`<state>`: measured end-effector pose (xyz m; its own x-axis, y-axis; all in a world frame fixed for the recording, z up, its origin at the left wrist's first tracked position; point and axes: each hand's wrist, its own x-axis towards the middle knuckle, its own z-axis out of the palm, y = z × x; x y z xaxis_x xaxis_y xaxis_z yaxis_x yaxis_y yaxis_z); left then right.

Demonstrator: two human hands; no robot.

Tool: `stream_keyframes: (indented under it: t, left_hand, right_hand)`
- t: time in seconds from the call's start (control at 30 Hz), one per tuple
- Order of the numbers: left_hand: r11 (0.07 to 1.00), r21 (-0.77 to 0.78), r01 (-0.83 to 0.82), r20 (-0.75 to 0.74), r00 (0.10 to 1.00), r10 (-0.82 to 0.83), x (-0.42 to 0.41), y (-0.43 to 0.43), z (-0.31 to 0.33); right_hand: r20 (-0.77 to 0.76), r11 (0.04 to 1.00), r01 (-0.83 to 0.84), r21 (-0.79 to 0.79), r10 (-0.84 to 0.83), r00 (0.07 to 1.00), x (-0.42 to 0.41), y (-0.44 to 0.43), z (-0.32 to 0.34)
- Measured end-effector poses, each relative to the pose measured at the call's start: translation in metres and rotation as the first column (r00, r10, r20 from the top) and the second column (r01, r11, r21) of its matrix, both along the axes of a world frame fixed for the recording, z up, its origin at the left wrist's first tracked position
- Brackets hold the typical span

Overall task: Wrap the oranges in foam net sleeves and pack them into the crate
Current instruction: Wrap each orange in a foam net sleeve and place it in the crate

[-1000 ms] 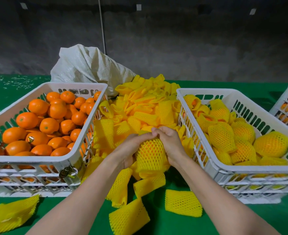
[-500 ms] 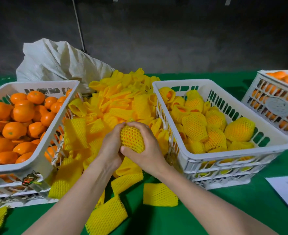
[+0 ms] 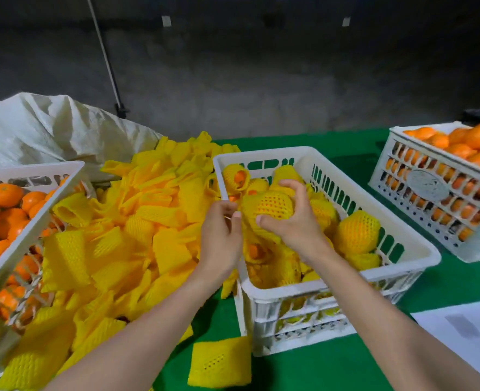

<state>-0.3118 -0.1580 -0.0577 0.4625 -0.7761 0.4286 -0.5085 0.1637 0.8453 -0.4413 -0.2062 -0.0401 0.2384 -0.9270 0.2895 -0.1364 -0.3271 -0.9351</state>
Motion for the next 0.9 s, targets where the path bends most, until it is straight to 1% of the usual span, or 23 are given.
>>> stream_keyframes:
  t: [0.03,0.1,0.17,0.23,0.27,0.37,0.43,0.53,0.67,0.73,0.8,0.87,0.9]
  left_hand:
    - [0.999,0.037,0.030,0.124,0.992,-0.035,-0.004,-0.013,0.000]
    - [0.980,0.177,0.085,0.309,0.941,-0.137,-0.012,-0.037,0.003]
    - [0.927,0.363,0.091,0.460,0.848,-0.263,-0.017,-0.054,0.000]
    - [0.874,0.484,0.051,0.541,0.767,-0.344,-0.019,-0.062,-0.006]
    - [0.866,0.499,0.038,0.553,0.755,-0.351,-0.019,-0.064,-0.009]
    - [0.877,0.479,0.025,0.529,0.789,-0.312,-0.014,-0.067,-0.013]
    - [0.883,0.469,0.024,0.513,0.806,-0.295,-0.013,-0.067,-0.013]
    - [0.887,0.461,0.026,0.518,0.804,-0.293,-0.013,-0.066,-0.013]
    - [0.906,0.422,0.045,0.446,0.859,-0.250,-0.012,-0.065,-0.011]
    - [0.912,0.405,0.057,0.393,0.890,-0.230,-0.013,-0.063,-0.010]
    - [0.928,0.368,0.064,0.325,0.926,-0.193,-0.014,-0.061,-0.010]
    - [0.953,0.296,0.065,0.255,0.956,-0.144,-0.013,-0.059,-0.008]
    - [0.966,0.254,0.054,0.225,0.968,-0.113,-0.013,-0.057,-0.008]
  right_hand:
    - [-0.044,0.997,0.063,0.037,-0.061,0.997,-0.005,-0.016,0.000]
    - [-0.143,0.987,0.155,0.051,-0.146,0.979,-0.009,-0.051,0.000]
    - [-0.238,0.980,0.197,0.016,-0.188,0.953,-0.006,-0.085,0.001]
    - [-0.323,0.976,0.217,-0.027,-0.214,0.922,0.003,-0.117,0.001]
    - [-0.361,0.975,0.214,-0.065,-0.222,0.906,0.010,-0.132,0.000]
    - [-0.449,0.960,0.171,-0.220,-0.256,0.856,0.035,-0.167,-0.007]
    - [-0.527,0.947,0.130,-0.294,-0.274,0.804,0.049,-0.183,-0.017]
    - [-0.669,0.948,0.072,-0.311,-0.273,0.691,0.063,-0.198,-0.033]
    - [-0.695,0.960,0.142,-0.241,-0.273,0.666,0.072,-0.204,-0.029]
    - [-0.715,0.942,0.151,-0.298,-0.325,0.619,0.071,-0.202,-0.026]
    - [-0.719,0.917,0.120,-0.381,-0.375,0.586,0.069,-0.194,-0.026]
    - [-0.709,0.901,0.077,-0.426,-0.386,0.590,0.069,-0.183,-0.027]
    - [-0.701,0.898,0.046,-0.437,-0.372,0.608,0.071,-0.174,-0.026]
